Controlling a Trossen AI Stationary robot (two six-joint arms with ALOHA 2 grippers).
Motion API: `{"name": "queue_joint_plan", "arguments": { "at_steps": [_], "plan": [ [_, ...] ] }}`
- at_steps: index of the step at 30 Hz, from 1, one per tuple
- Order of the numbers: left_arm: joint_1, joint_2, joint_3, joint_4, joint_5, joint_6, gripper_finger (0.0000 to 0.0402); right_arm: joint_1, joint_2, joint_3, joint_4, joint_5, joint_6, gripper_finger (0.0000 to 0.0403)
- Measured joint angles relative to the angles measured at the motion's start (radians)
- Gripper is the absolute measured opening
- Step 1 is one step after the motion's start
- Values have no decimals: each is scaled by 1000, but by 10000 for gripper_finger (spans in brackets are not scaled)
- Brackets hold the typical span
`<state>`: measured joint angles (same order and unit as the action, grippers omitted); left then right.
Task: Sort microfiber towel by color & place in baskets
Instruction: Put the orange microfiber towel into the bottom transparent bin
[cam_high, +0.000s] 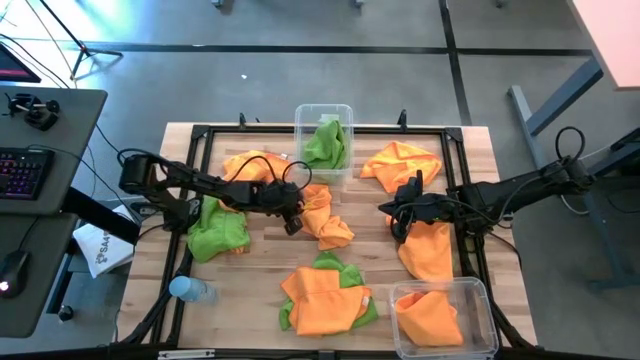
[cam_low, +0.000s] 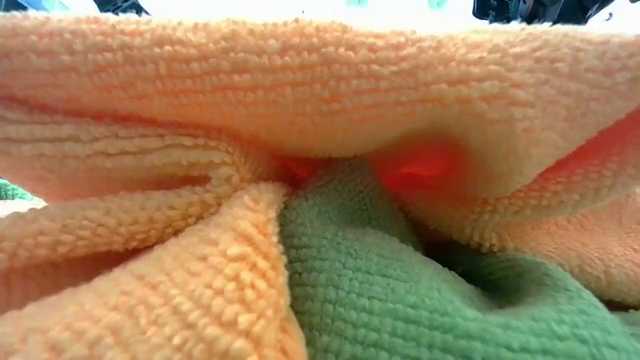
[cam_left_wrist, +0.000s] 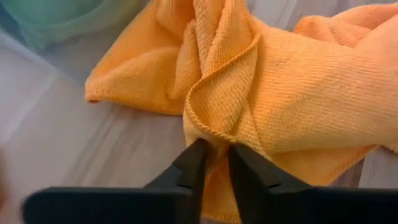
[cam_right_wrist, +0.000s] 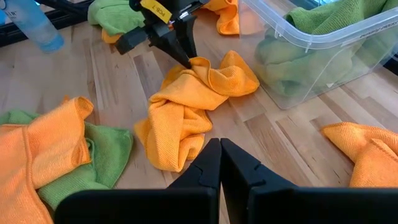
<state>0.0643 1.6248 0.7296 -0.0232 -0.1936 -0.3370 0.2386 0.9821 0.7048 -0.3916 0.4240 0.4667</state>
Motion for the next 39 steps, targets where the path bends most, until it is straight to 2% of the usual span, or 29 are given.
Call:
{"name": "queue_joint_plan", "arguments": {
  "at_steps": [3, 12, 18, 25, 33, 39],
  "plan": [
    [0, -17, 0, -5, -8, 7, 8, 0, 0, 0, 0, 0, -1, 0],
    [-45, -170, 41, -10, -28, 99, 1, 0, 0, 0, 0, 2, 4, 0],
    [-95, -320, 141, -13, -75, 247, 1, 0, 0, 0, 12, 1, 4, 0],
    [-111, -442, 310, -7, -79, 426, 0, -3, 0, 0, 72, 4, -4, 0],
    [-111, -414, 523, 1, -81, 524, 0, -3, 0, 1, 255, 7, -127, 11],
    [-111, -327, 621, -10, -77, 533, 0, -3, 39, 1, 454, 11, -219, 75]
  ]
}}
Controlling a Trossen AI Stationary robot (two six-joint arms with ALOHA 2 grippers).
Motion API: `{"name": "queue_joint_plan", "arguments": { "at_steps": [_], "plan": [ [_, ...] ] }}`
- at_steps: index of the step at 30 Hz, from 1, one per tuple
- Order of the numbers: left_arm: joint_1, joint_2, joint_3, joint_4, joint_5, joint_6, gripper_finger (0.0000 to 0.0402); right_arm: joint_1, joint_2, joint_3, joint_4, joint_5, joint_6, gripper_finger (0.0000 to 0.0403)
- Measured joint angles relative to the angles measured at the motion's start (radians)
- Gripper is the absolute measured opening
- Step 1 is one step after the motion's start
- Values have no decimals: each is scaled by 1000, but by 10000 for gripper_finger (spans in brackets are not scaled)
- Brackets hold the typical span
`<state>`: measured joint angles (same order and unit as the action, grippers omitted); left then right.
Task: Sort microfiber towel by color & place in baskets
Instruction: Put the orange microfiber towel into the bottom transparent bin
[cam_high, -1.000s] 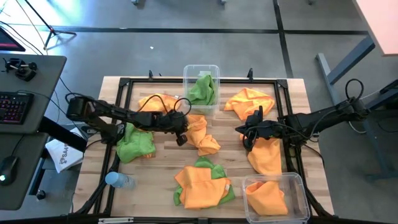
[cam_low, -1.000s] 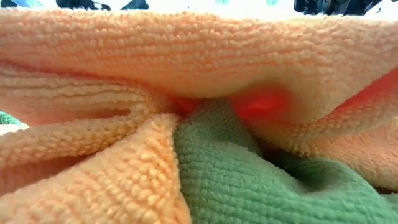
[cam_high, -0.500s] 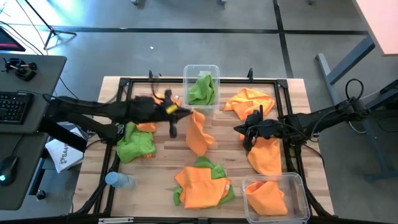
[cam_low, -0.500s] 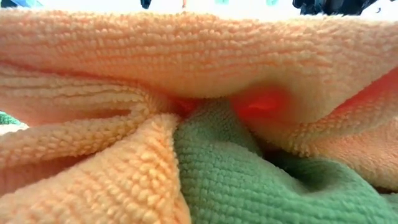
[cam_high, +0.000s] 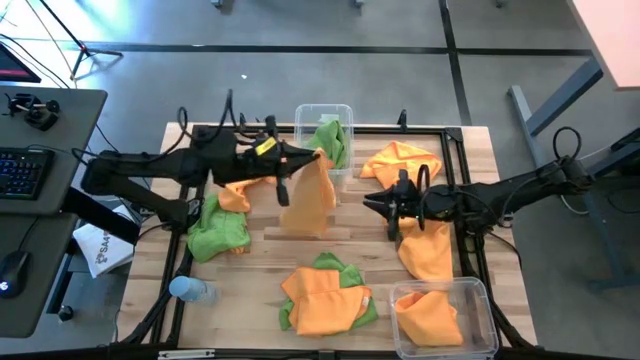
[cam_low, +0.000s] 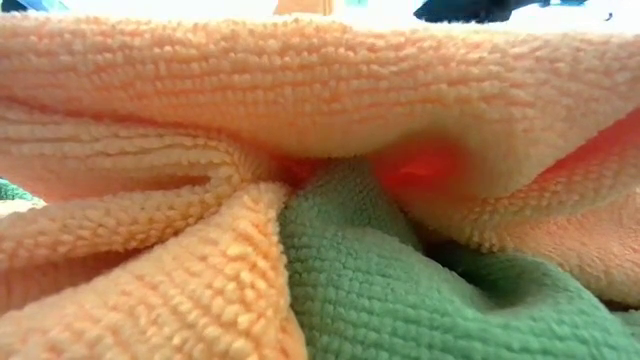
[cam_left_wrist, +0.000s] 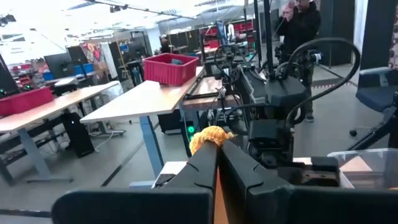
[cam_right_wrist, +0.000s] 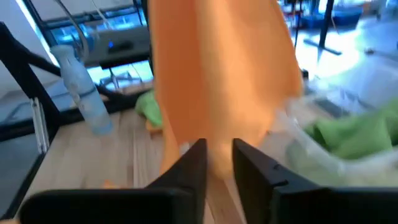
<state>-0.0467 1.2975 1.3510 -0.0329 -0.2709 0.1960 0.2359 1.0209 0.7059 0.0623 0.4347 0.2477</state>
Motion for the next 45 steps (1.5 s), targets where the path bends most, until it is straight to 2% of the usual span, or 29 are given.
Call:
{"name": "queue_joint_plan", "arguments": {
  "at_steps": [6, 11, 17, 23, 25, 28, 35, 36, 41, 45],
  "plan": [
    [0, 112, 61, -43, 89, 0, 0, 0, 118, 0, 221, 4, -140, 160],
    [-3, 184, 96, -64, 105, 0, 0, 0, 207, 0, 399, 102, -248, 212],
    [-9, 219, 135, -81, 106, 0, 0, -7, 277, 0, 505, 154, -298, 239],
    [-9, 213, 138, -73, 131, -1, 0, -34, 342, 0, 592, 79, -299, 239],
    [-9, 212, 138, -75, 131, -2, 0, -42, 356, 0, 602, 65, -282, 229],
    [-13, 211, 138, -84, 131, -11, 0, -47, 368, 0, 601, 65, -265, 186],
    [-21, 211, 138, -116, 131, -11, 0, -46, 365, 0, 584, 42, -254, 18],
    [-21, 211, 138, -126, 131, -12, 0, -46, 365, 0, 583, 42, -250, 10],
    [-18, 211, 136, -189, 128, -46, 24, -46, 364, 0, 569, 41, -247, 31],
    [-13, 212, 135, -262, 132, -62, 61, -46, 364, 0, 560, 41, -245, 12]
  ]
}}
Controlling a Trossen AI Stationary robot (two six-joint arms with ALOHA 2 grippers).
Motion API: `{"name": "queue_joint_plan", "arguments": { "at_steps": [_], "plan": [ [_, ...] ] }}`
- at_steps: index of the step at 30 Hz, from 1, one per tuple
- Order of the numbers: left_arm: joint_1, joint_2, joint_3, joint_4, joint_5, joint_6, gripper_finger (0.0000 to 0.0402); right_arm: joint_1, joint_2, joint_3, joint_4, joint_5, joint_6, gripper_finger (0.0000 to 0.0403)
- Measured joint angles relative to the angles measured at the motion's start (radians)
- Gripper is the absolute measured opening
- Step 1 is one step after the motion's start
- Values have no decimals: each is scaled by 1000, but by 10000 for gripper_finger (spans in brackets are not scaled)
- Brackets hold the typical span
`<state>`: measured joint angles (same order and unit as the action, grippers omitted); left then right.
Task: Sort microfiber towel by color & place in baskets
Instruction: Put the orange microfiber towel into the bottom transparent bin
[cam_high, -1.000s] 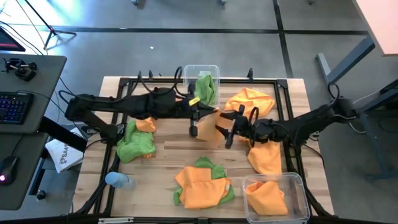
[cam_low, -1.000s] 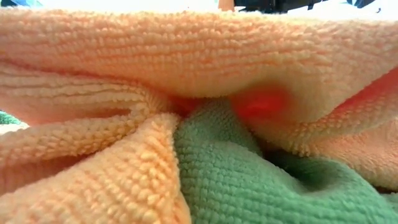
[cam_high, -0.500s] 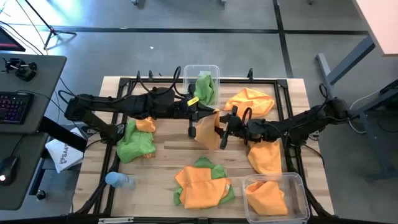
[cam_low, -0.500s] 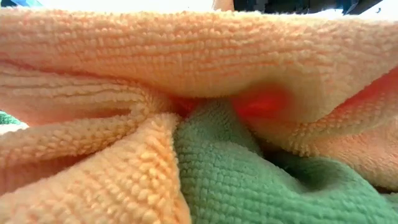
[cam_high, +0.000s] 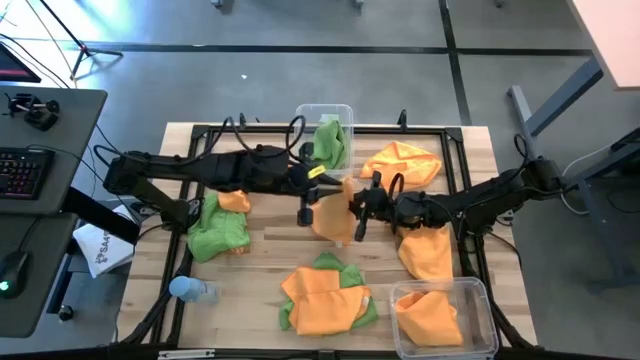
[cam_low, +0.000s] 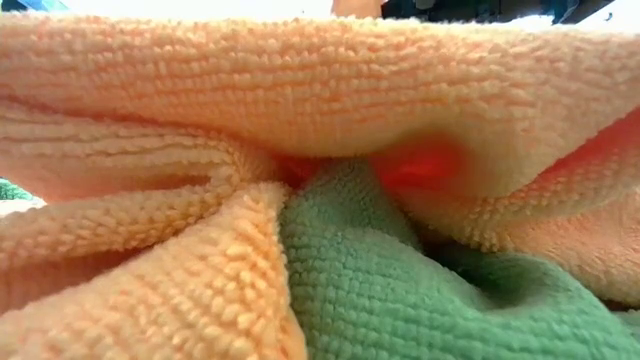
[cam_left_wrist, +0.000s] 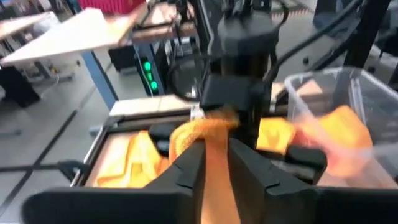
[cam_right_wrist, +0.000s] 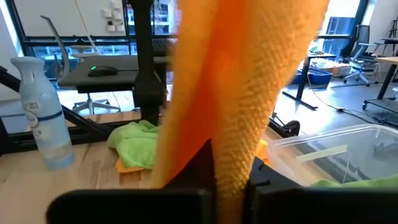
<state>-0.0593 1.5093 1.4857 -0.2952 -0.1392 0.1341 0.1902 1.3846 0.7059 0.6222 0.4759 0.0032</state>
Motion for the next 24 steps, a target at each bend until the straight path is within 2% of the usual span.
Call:
{"name": "queue_joint_plan", "arguments": {
  "at_steps": [4, 9, 13, 19, 24],
  "plan": [
    [0, 0, 0, -101, -30, -12, 91, 0, -11, 0, -41, 0, 16, 6],
    [2, 0, -4, -230, -108, -98, 103, 4, -95, 0, -191, 12, 143, 3],
    [7, -25, -93, -196, -107, -126, 103, 42, -193, 0, -332, 79, 201, 2],
    [6, -107, -320, -53, -107, -182, 104, 152, -350, 1, -455, 187, 241, 1],
    [6, -200, -495, 81, -107, -236, 104, 256, -426, 116, -650, 288, 272, 1]
  ]
}}
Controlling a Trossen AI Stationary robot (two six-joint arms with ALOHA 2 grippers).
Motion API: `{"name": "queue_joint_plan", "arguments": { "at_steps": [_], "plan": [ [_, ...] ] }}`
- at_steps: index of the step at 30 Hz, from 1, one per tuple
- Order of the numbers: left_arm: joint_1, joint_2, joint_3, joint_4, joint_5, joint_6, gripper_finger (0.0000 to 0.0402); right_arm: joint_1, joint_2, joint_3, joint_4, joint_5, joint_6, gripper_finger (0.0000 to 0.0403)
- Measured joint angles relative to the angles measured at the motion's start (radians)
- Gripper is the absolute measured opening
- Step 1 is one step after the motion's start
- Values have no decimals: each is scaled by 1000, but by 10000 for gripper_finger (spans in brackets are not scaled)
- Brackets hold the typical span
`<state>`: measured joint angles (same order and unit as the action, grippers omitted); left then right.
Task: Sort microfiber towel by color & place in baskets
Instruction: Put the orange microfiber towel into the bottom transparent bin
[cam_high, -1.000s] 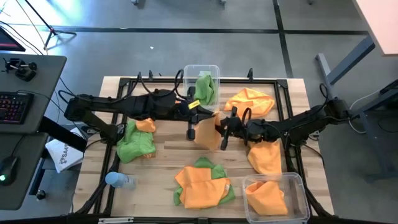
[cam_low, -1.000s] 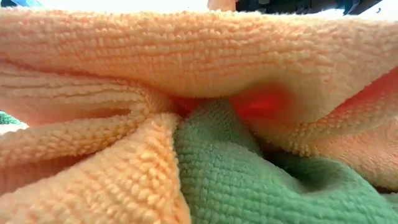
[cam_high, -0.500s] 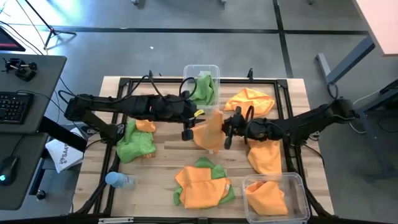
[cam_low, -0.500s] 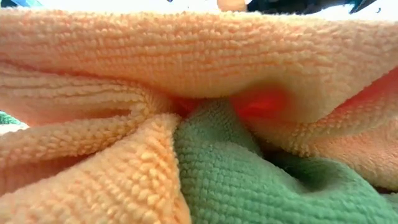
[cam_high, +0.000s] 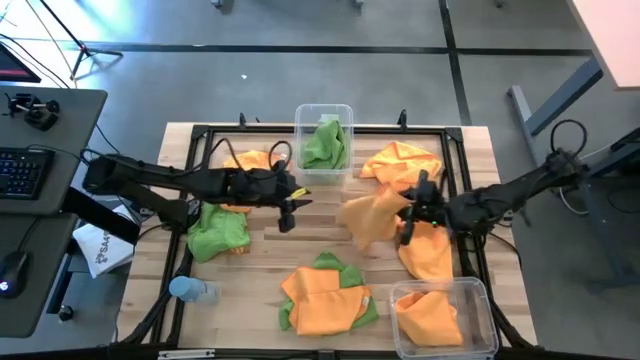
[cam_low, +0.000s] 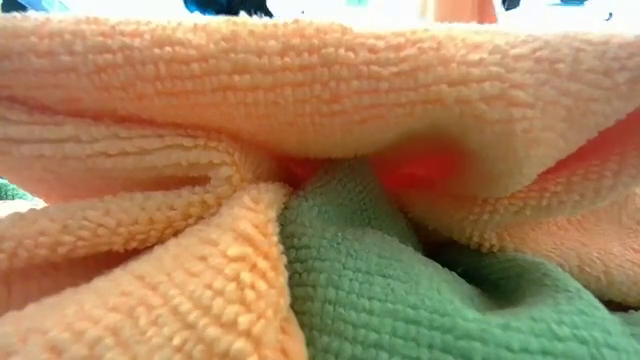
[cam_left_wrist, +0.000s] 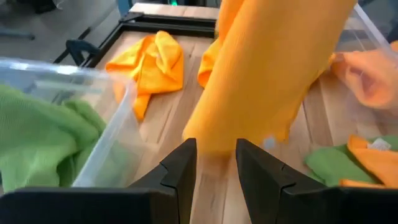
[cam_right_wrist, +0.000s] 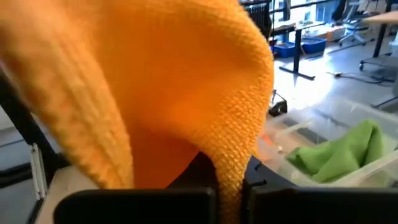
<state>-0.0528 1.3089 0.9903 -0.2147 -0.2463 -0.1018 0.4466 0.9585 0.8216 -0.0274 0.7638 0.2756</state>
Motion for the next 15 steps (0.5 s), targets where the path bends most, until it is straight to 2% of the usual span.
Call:
{"name": "queue_joint_plan", "arguments": {
  "at_steps": [5, 11, 15],
  "plan": [
    [0, -85, -110, 90, -3, -45, 104, 103, 17, 204, -216, 92, -9, 0],
    [0, -130, -168, 146, -3, -62, 104, 194, 93, 474, -532, 159, 109, 0],
    [0, -131, -184, 164, -3, -65, 104, 250, 146, 643, -667, 147, 159, 0]
  ]
}}
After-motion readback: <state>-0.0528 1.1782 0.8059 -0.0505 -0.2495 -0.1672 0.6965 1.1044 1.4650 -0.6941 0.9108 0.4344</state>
